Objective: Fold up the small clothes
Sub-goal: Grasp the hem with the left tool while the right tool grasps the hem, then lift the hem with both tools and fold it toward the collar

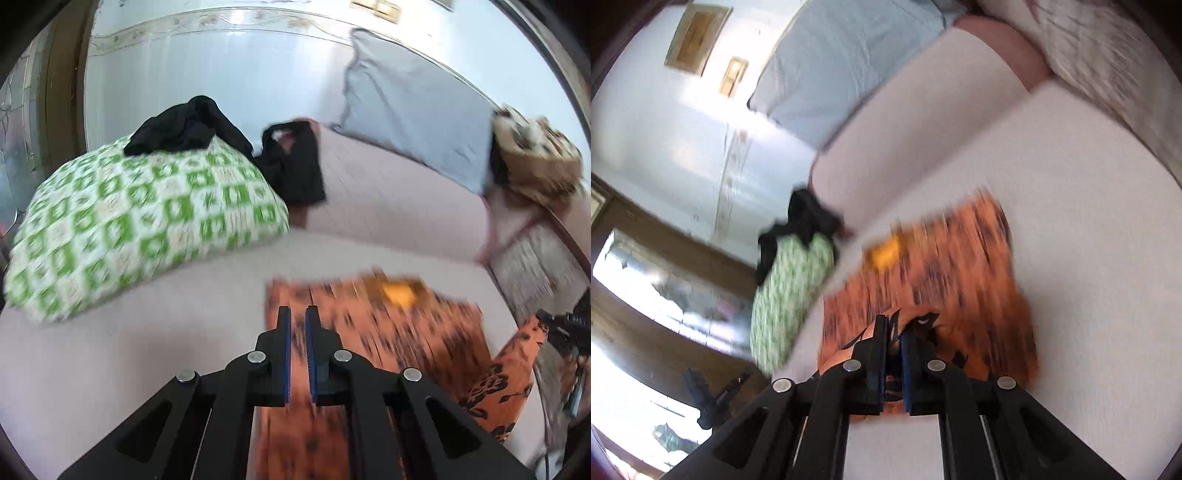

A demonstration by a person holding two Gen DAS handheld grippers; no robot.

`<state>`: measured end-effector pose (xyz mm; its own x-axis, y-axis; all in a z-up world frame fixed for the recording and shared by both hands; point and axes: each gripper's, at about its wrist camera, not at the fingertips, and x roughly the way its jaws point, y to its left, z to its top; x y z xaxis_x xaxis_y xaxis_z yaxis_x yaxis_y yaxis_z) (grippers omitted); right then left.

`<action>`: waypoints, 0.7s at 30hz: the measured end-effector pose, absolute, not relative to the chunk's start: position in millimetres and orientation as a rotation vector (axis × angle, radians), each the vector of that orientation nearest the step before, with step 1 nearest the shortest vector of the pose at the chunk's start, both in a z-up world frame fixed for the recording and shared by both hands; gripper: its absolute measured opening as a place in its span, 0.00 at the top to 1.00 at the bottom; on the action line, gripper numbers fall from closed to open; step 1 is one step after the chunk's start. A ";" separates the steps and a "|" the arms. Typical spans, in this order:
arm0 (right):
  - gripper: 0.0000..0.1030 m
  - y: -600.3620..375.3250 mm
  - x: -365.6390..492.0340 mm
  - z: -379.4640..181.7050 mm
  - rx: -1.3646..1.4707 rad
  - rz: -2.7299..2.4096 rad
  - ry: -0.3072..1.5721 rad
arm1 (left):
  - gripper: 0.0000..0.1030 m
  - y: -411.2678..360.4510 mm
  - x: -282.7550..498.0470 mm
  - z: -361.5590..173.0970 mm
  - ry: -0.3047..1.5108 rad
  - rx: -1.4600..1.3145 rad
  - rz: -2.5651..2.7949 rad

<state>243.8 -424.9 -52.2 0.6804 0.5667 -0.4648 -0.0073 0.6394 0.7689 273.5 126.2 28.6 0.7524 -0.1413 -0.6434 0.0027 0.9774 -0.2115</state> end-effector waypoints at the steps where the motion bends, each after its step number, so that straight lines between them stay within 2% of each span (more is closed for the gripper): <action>1: 0.92 -425.2 269.4 -58.1 0.829 0.363 0.737 | 0.89 123.0 304.5 12.4 0.721 -0.189 -0.056; 2: 0.92 -425.6 295.0 -70.4 0.826 0.351 0.728 | 0.85 121.2 322.4 -0.2 0.731 -0.161 -0.020; 5: 0.90 -427.2 333.0 -125.5 0.811 0.173 0.823 | 0.84 133.0 360.4 -40.9 0.875 -0.196 0.045; 7: 0.90 -420.0 329.2 -149.6 0.817 0.179 0.885 | 0.82 145.9 348.0 -37.0 0.838 -0.221 0.001; 8: 0.90 -414.4 322.7 -148.5 0.762 0.185 0.891 | 0.71 151.7 334.4 -32.1 0.805 -0.174 0.013; 9: 0.90 -406.3 311.9 -143.0 0.665 0.203 0.882 | 0.54 159.3 318.4 -27.8 0.789 -0.141 0.026; 11: 0.88 -396.9 298.8 -133.4 0.549 0.213 0.883 | 0.31 175.0 285.5 -22.8 0.763 -0.137 -0.001; 13: 0.75 -386.2 291.1 -118.7 0.462 0.245 0.874 | 0.27 187.1 251.7 -23.9 0.754 -0.143 -0.002; 14: 0.52 -378.8 290.9 -109.4 0.401 0.262 0.868 | 0.27 191.3 237.6 -31.4 0.778 -0.141 -0.004; 15: 0.19 -373.7 291.0 -104.2 0.360 0.269 0.859 | 0.27 191.3 233.3 -38.8 0.812 -0.134 -0.005; 16: 0.14 -364.5 294.9 -98.3 0.309 0.275 0.838 | 0.27 191.4 224.9 -48.6 0.839 -0.130 -0.007; 19: 0.16 -330.9 322.4 -96.2 0.137 0.278 0.845 | 0.28 181.3 211.9 -82.0 0.922 -0.132 -0.024; 20: 0.20 -323.4 328.6 -100.2 0.121 0.283 0.862 | 0.28 177.0 211.0 -92.1 0.937 -0.140 -0.031; 21: 0.31 -314.8 336.1 -105.4 0.093 0.289 0.884 | 0.28 173.3 210.5 -99.3 0.949 -0.148 -0.036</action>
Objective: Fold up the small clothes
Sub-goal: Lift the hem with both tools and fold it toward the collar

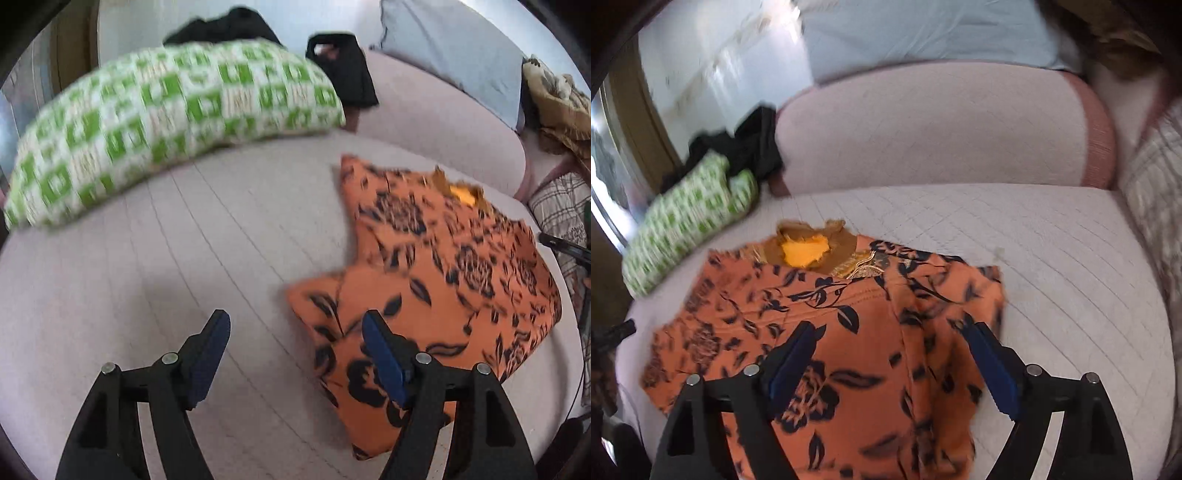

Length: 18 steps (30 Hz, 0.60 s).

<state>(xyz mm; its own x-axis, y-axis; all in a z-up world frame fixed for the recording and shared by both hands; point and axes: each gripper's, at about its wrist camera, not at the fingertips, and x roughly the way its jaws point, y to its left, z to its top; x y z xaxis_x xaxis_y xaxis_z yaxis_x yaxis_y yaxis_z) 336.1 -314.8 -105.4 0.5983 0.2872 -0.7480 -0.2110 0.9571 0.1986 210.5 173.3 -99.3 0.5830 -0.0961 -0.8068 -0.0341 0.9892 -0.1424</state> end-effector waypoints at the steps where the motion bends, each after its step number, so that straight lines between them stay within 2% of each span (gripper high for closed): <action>1: 0.36 -302.7 342.3 -113.7 0.043 0.285 0.915 | 0.28 169.1 211.1 -103.9 0.960 -0.152 -0.038; 3: 0.54 -290.1 351.0 -130.0 -0.030 0.274 0.978 | 0.28 160.3 213.1 -111.2 0.981 -0.159 -0.050; 4: 0.55 -287.1 355.0 -140.3 -0.074 0.239 1.006 | 0.28 156.4 214.8 -113.4 0.988 -0.157 -0.055; 6: 0.56 -283.5 357.2 -142.1 -0.053 0.218 0.991 | 0.28 152.0 214.7 -111.0 0.973 -0.157 -0.064; 9: 0.48 -281.1 351.5 -137.8 -0.072 0.216 0.968 | 0.28 150.3 222.1 -113.1 0.984 -0.166 -0.065; 12: 0.49 -285.3 355.4 -146.8 -0.038 0.210 0.998 | 0.29 151.5 230.2 -116.4 0.990 -0.188 -0.063; 13: 0.53 -288.8 355.3 -147.1 -0.017 0.210 0.997 | 0.35 151.1 232.8 -115.9 0.987 -0.198 -0.071; 15: 0.84 -295.5 356.3 -148.2 0.018 0.212 1.016 | 0.93 147.0 239.1 -116.4 1.013 -0.193 -0.091; 18: 0.93 -293.8 355.4 -141.8 0.025 0.209 1.013 | 0.95 140.8 245.3 -114.6 1.013 -0.165 -0.079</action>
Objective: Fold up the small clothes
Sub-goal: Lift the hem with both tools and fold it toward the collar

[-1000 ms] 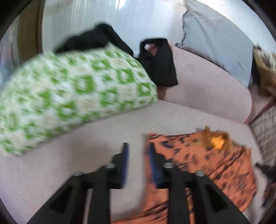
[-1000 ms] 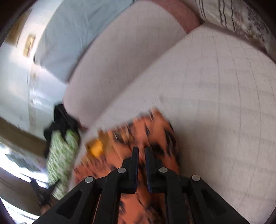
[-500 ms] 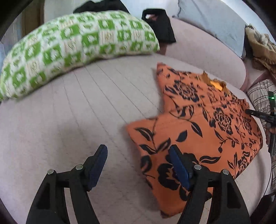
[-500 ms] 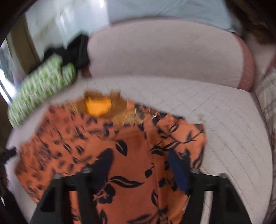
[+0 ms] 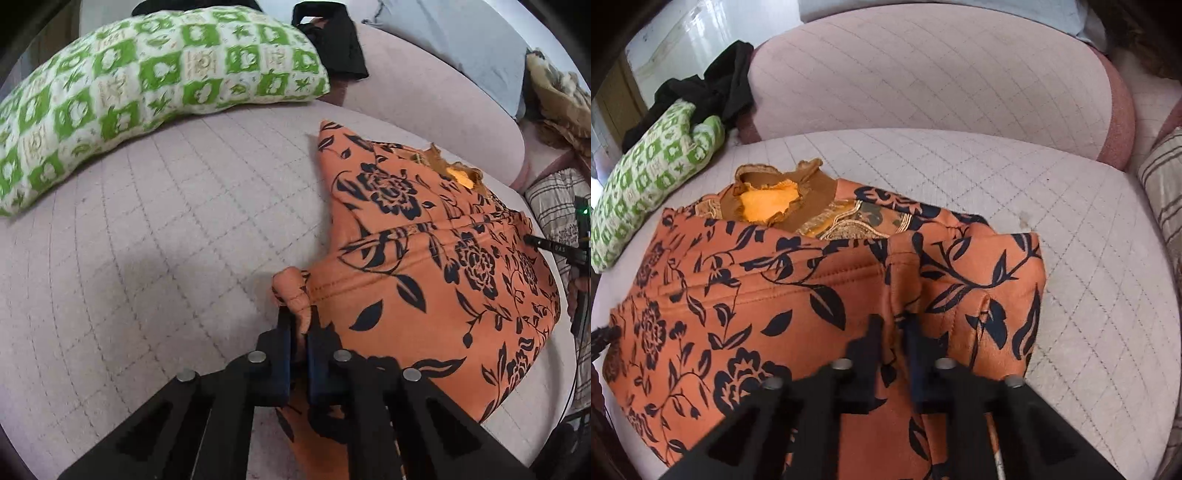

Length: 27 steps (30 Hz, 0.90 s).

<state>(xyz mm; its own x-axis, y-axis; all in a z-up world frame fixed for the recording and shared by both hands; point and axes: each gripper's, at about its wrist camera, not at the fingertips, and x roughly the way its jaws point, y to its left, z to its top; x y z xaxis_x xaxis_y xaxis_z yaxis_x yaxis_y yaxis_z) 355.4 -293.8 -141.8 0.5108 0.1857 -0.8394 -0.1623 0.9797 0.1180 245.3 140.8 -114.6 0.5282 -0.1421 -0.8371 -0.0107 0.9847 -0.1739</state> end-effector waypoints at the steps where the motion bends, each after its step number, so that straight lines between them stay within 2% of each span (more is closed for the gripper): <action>1: 0.93 -292.6 354.2 -137.1 0.021 0.206 1.000 | 0.95 139.0 244.8 -108.7 0.996 -0.156 -0.076; 9: 0.94 -306.5 318.9 -79.1 0.048 0.186 0.831 | 0.95 114.9 235.7 -24.5 0.758 -0.046 -0.102; 14: 0.94 -340.7 315.2 -53.9 0.118 0.109 0.726 | 0.95 98.6 272.8 8.7 0.647 0.022 -0.091; 18: 0.94 -358.2 337.3 -70.1 0.160 0.063 0.755 | 0.93 86.1 336.4 -15.9 0.700 0.051 -0.057; 21: 0.90 -367.8 359.4 -110.8 0.220 0.067 0.852 | 0.91 79.2 384.8 -64.1 0.849 0.060 -0.008; 23: 0.90 -366.4 366.5 -135.6 0.192 0.037 0.917 | 0.84 83.9 397.8 -90.6 0.942 0.076 0.043; 25: 0.90 -371.2 356.6 -138.1 0.240 0.034 0.905 | 0.82 101.8 385.0 -89.7 0.909 0.045 0.061; 27: 0.90 -373.7 333.5 -127.6 0.264 0.054 0.876 | 0.61 121.5 362.8 -78.7 0.857 0.014 0.093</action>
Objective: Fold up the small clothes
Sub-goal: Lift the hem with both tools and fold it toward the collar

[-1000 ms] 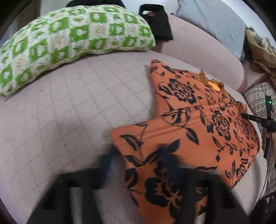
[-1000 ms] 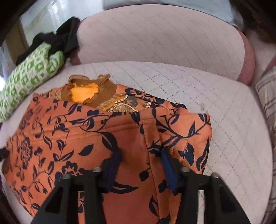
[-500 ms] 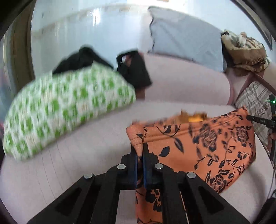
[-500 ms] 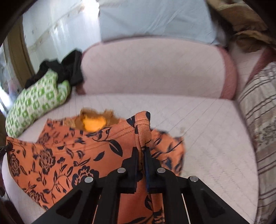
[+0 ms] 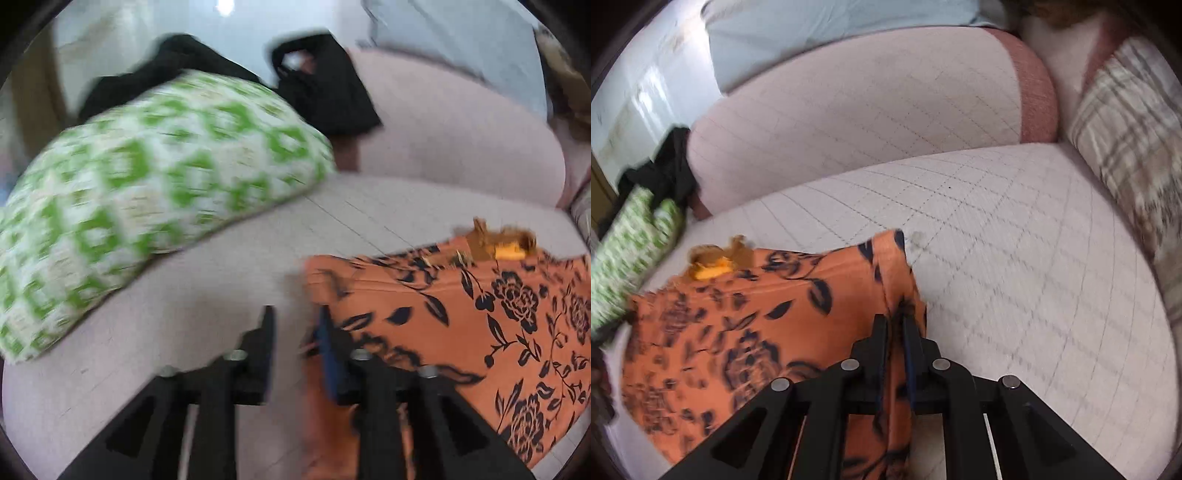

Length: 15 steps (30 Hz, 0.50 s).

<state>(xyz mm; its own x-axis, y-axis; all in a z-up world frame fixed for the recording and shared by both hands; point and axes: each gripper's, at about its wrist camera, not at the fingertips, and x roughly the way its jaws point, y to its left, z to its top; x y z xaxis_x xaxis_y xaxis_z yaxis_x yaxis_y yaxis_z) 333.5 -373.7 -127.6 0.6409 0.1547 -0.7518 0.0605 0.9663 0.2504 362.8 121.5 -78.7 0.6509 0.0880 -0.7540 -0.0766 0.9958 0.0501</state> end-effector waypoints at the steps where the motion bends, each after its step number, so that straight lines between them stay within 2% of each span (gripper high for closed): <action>1: 0.90 -374.5 320.8 -122.4 0.262 0.056 0.865 | 0.58 133.1 344.8 -70.2 0.823 -0.022 0.097; 3: 0.89 -379.6 293.0 -115.9 0.330 0.076 0.846 | 0.45 148.8 311.7 -59.4 0.791 -0.089 0.074; 4: 0.81 -384.1 270.8 -114.5 0.400 0.100 0.855 | 0.42 154.7 294.4 -56.3 0.794 -0.126 0.058; 5: 0.66 -387.4 256.3 -117.0 0.458 0.110 0.867 | 0.36 158.4 271.5 -56.4 0.792 -0.182 0.033; 6: 0.37 -391.2 241.5 -121.0 0.526 0.112 0.875 | 0.35 157.6 258.1 -58.8 0.805 -0.206 0.018; 7: 0.23 -394.4 218.3 -129.6 0.644 0.104 0.888 | 0.35 156.1 239.6 -64.2 0.830 -0.247 -0.005; 8: 0.18 -394.5 202.8 -135.1 0.719 0.103 0.888 | 0.35 155.1 227.3 -68.8 0.835 -0.292 -0.016; 12: 0.18 -368.0 162.5 -162.5 0.919 0.166 0.922 | 0.34 128.4 198.0 -97.4 0.905 -0.481 -0.057; 15: 0.19 -354.2 172.2 -185.5 1.038 0.164 0.914 | 0.34 108.3 208.4 -111.3 0.929 -0.509 -0.022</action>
